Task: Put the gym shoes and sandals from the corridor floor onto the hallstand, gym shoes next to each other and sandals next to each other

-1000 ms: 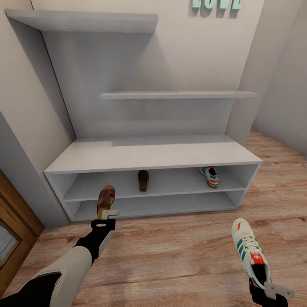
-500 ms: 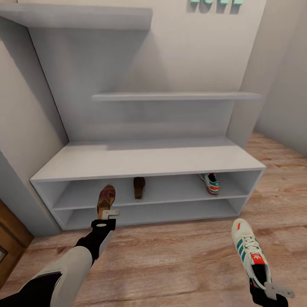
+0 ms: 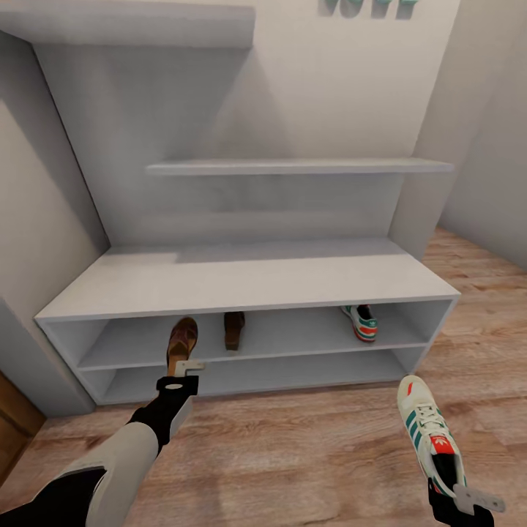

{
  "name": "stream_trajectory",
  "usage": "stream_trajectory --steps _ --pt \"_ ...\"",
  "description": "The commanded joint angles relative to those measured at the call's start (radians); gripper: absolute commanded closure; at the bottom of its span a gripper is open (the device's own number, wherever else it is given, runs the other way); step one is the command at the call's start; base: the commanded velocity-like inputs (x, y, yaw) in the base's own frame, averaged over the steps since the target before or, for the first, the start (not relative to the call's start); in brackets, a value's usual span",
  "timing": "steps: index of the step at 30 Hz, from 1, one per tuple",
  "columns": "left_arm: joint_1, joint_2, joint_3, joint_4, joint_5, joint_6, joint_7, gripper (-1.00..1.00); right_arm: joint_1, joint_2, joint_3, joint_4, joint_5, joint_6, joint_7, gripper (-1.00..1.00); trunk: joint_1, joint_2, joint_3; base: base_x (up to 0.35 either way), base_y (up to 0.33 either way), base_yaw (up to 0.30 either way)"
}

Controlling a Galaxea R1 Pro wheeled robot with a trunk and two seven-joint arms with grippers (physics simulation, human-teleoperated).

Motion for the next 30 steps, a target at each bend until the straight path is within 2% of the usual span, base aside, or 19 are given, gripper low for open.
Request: stream_trajectory --steps 1,10,30 --pt "0.0 -0.001 0.006 -0.002 -0.014 0.008 0.0 1.0 -0.001 0.0 -0.002 0.001 0.011 -0.002 -0.008 1.0 0.0 0.0 -0.001 0.057 -0.002 0.0" --pt "0.0 -0.001 0.006 -0.002 -0.014 0.008 0.0 1.0 -0.001 0.0 -0.002 0.001 0.011 -0.002 -0.008 1.0 0.0 0.0 -0.001 0.212 0.0 0.0" --pt "0.0 -0.001 0.006 -0.002 -0.015 0.008 0.0 1.0 -0.001 0.0 -0.002 0.001 0.011 -0.002 -0.008 1.0 0.0 0.0 -0.001 0.082 -0.034 0.0"
